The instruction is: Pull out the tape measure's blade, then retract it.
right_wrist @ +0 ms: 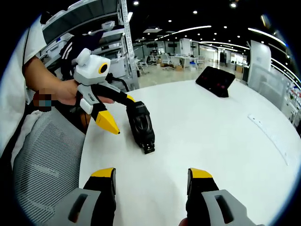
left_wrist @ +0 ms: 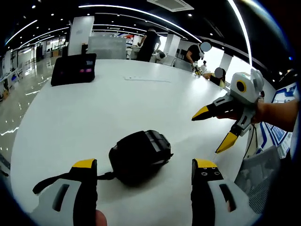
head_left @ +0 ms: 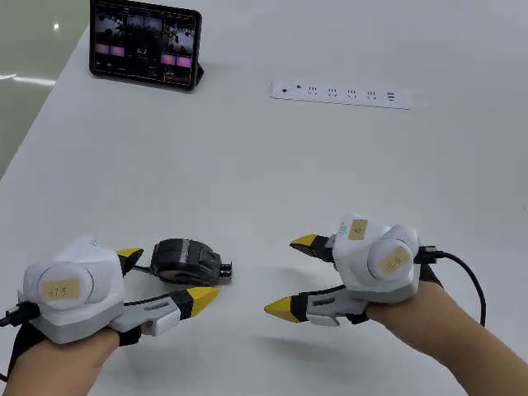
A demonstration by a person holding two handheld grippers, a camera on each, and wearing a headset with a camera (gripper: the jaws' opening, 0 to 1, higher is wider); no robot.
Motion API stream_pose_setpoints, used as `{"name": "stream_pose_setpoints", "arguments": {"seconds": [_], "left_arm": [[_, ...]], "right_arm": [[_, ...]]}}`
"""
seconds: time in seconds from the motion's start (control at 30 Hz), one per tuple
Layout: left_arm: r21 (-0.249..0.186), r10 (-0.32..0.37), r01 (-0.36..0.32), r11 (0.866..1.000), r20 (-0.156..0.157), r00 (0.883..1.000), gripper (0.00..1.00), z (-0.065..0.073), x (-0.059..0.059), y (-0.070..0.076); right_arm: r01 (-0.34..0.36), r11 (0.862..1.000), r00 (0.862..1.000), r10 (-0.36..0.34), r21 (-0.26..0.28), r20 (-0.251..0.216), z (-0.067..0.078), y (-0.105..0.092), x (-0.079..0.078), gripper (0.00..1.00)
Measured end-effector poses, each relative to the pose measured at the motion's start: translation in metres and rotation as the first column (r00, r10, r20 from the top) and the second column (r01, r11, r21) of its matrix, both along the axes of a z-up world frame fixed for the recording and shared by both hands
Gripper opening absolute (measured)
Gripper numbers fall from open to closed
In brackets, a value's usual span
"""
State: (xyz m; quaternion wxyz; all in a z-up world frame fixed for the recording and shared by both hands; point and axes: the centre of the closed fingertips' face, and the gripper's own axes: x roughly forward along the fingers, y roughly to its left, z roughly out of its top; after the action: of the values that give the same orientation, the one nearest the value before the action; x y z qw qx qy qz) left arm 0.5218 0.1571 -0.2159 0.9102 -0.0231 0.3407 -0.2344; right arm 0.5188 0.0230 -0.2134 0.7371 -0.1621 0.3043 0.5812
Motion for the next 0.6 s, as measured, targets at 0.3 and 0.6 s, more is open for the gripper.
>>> {"name": "stream_pose_setpoints", "arguments": {"seconds": [0.3,0.6], "left_arm": [[0.029,-0.049,0.049,0.998,0.008,0.999,0.81,0.003,-0.007,0.003],[0.06,-0.088,0.087,0.994,0.022,0.996,0.84,0.007,-0.014,0.006]], "right_arm": [[0.036,0.999,0.999,-0.036,-0.002,0.028,0.008,-0.014,0.002,0.65],[0.087,0.996,0.995,-0.086,-0.004,0.055,0.011,-0.03,0.0,0.75]]}}
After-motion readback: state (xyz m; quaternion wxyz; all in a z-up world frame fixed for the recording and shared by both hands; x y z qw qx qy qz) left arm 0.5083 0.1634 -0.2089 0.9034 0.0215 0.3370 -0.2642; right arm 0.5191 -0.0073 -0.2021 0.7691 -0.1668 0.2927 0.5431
